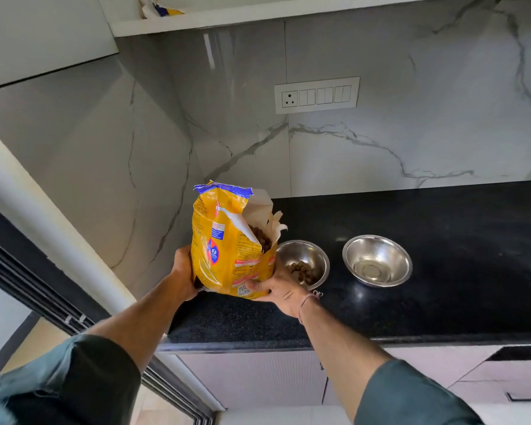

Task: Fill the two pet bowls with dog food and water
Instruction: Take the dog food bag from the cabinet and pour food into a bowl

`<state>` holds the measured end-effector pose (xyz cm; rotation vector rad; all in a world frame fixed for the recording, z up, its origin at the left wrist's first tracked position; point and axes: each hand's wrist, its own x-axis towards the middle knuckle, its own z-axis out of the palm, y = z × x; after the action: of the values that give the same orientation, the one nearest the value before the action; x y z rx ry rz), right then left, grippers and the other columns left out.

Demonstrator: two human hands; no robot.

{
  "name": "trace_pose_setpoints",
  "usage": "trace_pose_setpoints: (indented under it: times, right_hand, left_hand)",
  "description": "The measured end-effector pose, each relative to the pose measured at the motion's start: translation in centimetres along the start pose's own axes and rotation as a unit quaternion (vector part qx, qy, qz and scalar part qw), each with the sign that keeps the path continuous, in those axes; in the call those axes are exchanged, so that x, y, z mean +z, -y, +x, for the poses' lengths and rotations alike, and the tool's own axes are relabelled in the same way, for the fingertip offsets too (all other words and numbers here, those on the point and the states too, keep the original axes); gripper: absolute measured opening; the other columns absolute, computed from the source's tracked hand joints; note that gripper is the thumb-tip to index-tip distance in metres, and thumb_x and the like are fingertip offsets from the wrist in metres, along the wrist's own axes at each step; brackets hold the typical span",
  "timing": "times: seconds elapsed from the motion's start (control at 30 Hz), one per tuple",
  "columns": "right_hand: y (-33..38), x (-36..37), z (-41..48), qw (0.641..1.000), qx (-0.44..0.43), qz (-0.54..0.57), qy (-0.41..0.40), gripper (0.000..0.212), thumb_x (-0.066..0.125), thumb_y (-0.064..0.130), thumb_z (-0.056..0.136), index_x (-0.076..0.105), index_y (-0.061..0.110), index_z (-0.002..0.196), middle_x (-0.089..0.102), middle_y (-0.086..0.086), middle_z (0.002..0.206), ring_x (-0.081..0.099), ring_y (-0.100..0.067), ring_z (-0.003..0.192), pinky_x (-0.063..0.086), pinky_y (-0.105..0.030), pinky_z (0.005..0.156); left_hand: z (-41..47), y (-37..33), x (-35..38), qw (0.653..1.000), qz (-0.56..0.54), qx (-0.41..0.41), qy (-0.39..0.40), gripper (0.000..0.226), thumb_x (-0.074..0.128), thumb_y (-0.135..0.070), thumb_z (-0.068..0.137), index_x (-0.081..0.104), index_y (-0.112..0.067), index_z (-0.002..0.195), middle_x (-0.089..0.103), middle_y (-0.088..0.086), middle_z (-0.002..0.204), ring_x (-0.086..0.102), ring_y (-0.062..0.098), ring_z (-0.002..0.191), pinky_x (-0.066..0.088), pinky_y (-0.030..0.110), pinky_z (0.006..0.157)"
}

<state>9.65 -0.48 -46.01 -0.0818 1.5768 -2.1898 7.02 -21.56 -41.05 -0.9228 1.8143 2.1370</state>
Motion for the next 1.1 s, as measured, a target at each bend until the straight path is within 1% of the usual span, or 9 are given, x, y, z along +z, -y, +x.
trace_pose_setpoints:
  times: [0.1, 0.23, 0.37, 0.47, 0.6, 0.77, 0.87, 1.0, 1.1]
  right_hand:
    - [-1.2, 0.2, 0.4, 1.000, 0.007, 0.020, -0.006, 0.078, 0.083, -0.009, 0.075, 0.052, 0.040, 0.127, 0.071, -0.005, 0.127, 0.062, -0.028, 0.123, 0.053, -0.059, 0.093]
    - [-2.8, 0.3, 1.0, 0.999, -0.002, 0.042, -0.007, 0.073, 0.077, -0.012, 0.081, 0.051, 0.036, 0.130, 0.073, 0.003, 0.123, 0.065, -0.015, 0.115, 0.057, -0.037, 0.081]
    - [-4.6, 0.2, 1.9, 0.998, -0.052, 0.011, -0.043, 0.078, 0.083, -0.006, 0.076, 0.049, 0.033, 0.135, 0.070, 0.007, 0.130, 0.064, -0.009, 0.122, 0.055, -0.033, 0.102]
    - [-5.1, 0.2, 2.3, 0.997, -0.061, 0.006, -0.055, 0.079, 0.091, 0.012, 0.073, 0.049, 0.030, 0.137, 0.069, 0.008, 0.131, 0.062, -0.004, 0.122, 0.053, -0.022, 0.096]
    - [-5.5, 0.5, 3.0, 0.996, -0.057, 0.005, -0.071, 0.104, 0.097, 0.050, 0.057, 0.045, 0.034, 0.145, 0.065, 0.009, 0.138, 0.058, -0.011, 0.131, 0.048, -0.030, 0.105]
    - [-5.6, -0.7, 3.8, 0.996, -0.067, -0.001, -0.065, 0.079, 0.090, 0.024, 0.070, 0.050, 0.032, 0.138, 0.068, 0.004, 0.135, 0.062, -0.015, 0.127, 0.050, -0.038, 0.108]
    - [-4.6, -1.5, 4.2, 0.996, -0.069, 0.013, -0.051, 0.070, 0.094, 0.028, 0.066, 0.059, 0.027, 0.127, 0.072, -0.002, 0.128, 0.067, -0.015, 0.120, 0.052, -0.040, 0.107]
    - [-3.3, -2.3, 5.2, 0.995, -0.075, 0.041, -0.060, 0.094, 0.100, 0.038, 0.056, 0.051, 0.019, 0.135, 0.070, -0.008, 0.130, 0.065, -0.024, 0.123, 0.053, -0.044, 0.105]
    - [-2.9, -2.7, 5.6, 0.993, -0.083, 0.065, -0.043, 0.077, 0.091, 0.023, 0.072, 0.052, 0.027, 0.138, 0.068, -0.008, 0.134, 0.064, -0.026, 0.125, 0.053, -0.044, 0.102]
  left_hand:
    - [0.4, -0.1, -0.3, 1.000, 0.011, -0.003, 0.003, 0.046, 0.035, -0.051, 0.098, 0.068, -0.020, 0.087, 0.076, 0.008, 0.081, 0.069, 0.030, 0.079, 0.053, 0.034, 0.061]
    - [1.4, 0.7, -0.5, 1.000, -0.016, -0.013, 0.004, 0.041, 0.044, -0.051, 0.092, 0.071, -0.021, 0.097, 0.074, 0.010, 0.100, 0.069, 0.031, 0.086, 0.056, 0.040, 0.080]
    - [2.0, 1.7, -0.1, 0.993, -0.110, -0.025, 0.018, 0.047, 0.046, -0.053, 0.093, 0.074, -0.020, 0.110, 0.071, 0.016, 0.128, 0.065, 0.037, 0.116, 0.043, 0.056, 0.111]
    - [2.3, 2.6, -0.1, 0.984, -0.168, -0.043, 0.038, 0.056, 0.043, -0.062, 0.094, 0.075, -0.023, 0.119, 0.074, 0.016, 0.122, 0.064, 0.042, 0.119, 0.041, 0.064, 0.110]
    - [2.3, 4.8, 1.1, 0.953, -0.297, -0.013, 0.062, 0.060, 0.044, -0.062, 0.095, 0.071, -0.020, 0.128, 0.072, 0.017, 0.127, 0.062, 0.043, 0.121, 0.040, 0.062, 0.111]
    - [3.4, 5.4, 2.2, 0.939, -0.342, -0.006, 0.029, 0.060, 0.048, -0.059, 0.093, 0.068, -0.020, 0.134, 0.069, 0.017, 0.132, 0.061, 0.041, 0.126, 0.038, 0.061, 0.114]
    - [4.2, 5.1, 2.8, 0.935, -0.355, 0.001, 0.007, 0.053, 0.046, -0.051, 0.095, 0.069, -0.020, 0.131, 0.075, 0.014, 0.117, 0.067, 0.038, 0.107, 0.043, 0.057, 0.110]
    - [4.4, 4.9, 3.7, 0.933, -0.360, -0.010, -0.009, 0.045, 0.044, -0.048, 0.095, 0.076, -0.021, 0.110, 0.077, 0.014, 0.108, 0.068, 0.037, 0.101, 0.049, 0.054, 0.102]
    - [4.5, 4.6, 4.3, 0.935, -0.353, -0.011, -0.018, 0.041, 0.045, -0.047, 0.095, 0.077, -0.021, 0.101, 0.077, 0.012, 0.097, 0.068, 0.035, 0.095, 0.050, 0.053, 0.099]
